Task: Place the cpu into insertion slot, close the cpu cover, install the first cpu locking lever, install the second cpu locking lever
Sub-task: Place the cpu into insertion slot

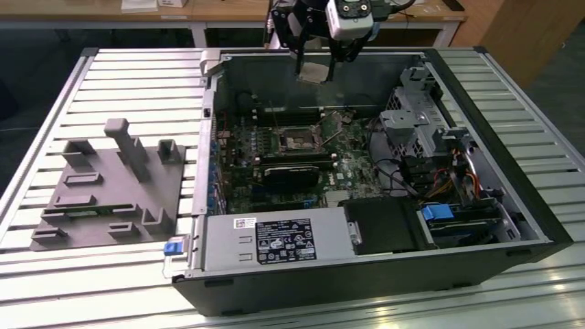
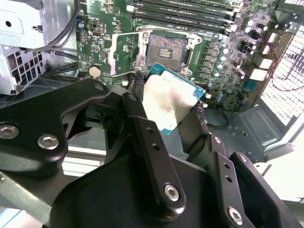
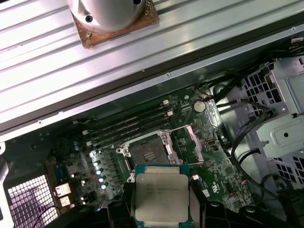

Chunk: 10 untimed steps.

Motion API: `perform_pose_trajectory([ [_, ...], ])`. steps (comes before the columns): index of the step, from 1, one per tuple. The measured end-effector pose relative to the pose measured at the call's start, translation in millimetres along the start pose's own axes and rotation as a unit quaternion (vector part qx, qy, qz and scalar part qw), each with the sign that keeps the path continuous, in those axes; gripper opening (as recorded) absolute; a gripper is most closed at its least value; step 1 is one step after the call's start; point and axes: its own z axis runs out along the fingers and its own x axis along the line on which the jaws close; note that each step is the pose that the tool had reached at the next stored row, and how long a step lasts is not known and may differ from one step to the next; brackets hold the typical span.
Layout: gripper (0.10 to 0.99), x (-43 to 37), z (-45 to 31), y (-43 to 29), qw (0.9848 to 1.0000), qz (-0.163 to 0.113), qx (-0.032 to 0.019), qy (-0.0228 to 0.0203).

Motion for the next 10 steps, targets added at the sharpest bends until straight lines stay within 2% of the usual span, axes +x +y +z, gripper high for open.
perform_pose_trajectory([
  [10,0.537,0.0,0.0,0.0,0.9999,0.015,-0.0003,-0.0013],
])
